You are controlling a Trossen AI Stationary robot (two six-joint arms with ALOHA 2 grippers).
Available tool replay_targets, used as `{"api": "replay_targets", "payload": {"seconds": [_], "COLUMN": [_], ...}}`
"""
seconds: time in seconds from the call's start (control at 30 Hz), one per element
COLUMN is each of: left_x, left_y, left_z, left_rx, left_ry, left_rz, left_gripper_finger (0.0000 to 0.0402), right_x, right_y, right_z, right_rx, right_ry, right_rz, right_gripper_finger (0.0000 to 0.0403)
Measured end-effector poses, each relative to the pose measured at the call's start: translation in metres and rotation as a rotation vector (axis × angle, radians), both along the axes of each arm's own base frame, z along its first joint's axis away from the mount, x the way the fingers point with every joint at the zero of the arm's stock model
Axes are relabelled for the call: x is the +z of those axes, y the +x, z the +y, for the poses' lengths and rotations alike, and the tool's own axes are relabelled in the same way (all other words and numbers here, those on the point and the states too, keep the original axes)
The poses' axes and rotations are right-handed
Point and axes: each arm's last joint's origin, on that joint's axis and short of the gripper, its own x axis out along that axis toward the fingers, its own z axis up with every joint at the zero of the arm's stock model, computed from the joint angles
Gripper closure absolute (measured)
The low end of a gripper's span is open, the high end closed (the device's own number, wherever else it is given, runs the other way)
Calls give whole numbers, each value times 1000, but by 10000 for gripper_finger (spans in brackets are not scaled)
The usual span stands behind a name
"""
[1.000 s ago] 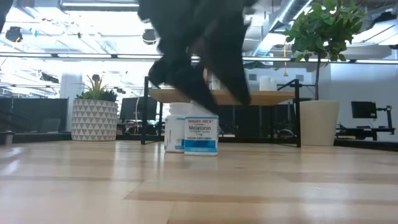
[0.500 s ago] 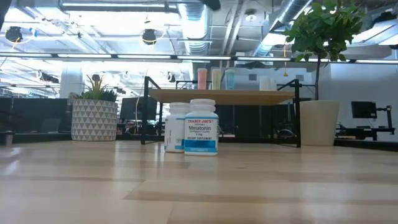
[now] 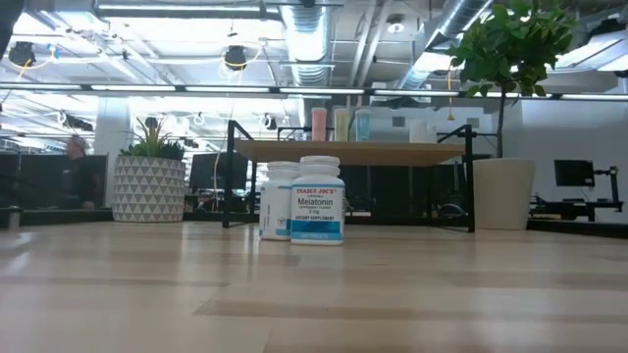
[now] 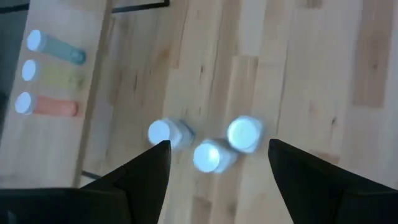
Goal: Pick and place medicine bottles onto shelf by color
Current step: Put the bottom white medicine bottle on the shelf
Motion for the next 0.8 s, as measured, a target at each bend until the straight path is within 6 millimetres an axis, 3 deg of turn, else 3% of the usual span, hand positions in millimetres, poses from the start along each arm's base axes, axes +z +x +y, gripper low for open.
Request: {"api": "replay_targets", "payload": {"seconds": [0.33, 0.6, 0.8], "left_x": [-3, 7, 10], "left_y": [-6, -11, -7], "left_z": [10, 17, 40], "left_rx": [-47, -107, -82], "left_ry": [49, 76, 46], "left_rz": [130, 142, 155], "left_gripper_finger": [145, 145, 145], "right_x": [23, 34, 24], "right_y": [-11, -29, -56], "right_z": [-35, -44, -61], "right_rx": [-63, -22, -60], "right_ry": [62, 121, 126], "right_rz": [-72, -96, -171], "right_gripper_finger": [287, 287, 287]}}
